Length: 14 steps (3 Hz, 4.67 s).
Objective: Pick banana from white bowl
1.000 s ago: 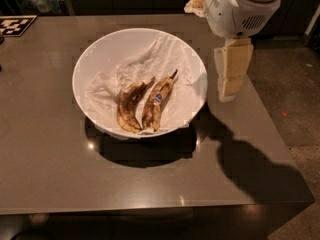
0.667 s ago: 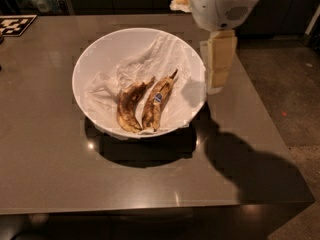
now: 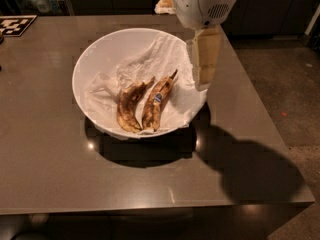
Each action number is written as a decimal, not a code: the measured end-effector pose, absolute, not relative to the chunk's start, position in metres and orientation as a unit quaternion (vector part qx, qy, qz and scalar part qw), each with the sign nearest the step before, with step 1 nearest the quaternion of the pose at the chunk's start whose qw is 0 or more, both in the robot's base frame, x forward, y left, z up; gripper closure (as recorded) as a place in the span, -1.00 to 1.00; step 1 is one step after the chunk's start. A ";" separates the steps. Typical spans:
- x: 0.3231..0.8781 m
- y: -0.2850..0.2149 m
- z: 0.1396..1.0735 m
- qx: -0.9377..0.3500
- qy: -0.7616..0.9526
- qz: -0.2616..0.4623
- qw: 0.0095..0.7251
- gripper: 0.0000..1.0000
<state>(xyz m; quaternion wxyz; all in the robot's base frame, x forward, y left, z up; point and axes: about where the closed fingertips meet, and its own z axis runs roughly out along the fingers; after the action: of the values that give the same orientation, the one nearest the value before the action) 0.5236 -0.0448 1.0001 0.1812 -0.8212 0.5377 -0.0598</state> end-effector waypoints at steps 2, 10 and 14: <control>0.519 -0.032 0.953 -0.835 0.526 -0.015 0.162 -0.66; 0.534 0.000 0.903 -0.866 0.489 0.028 0.097 -0.06; 0.544 0.006 0.889 -0.875 0.474 0.038 0.093 0.10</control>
Offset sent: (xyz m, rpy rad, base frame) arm -0.0079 0.0149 -0.0777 0.0074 0.1639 0.0748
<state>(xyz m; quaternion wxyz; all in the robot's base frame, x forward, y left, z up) 0.5440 0.0064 0.8889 0.0925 -0.8746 0.4744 0.0377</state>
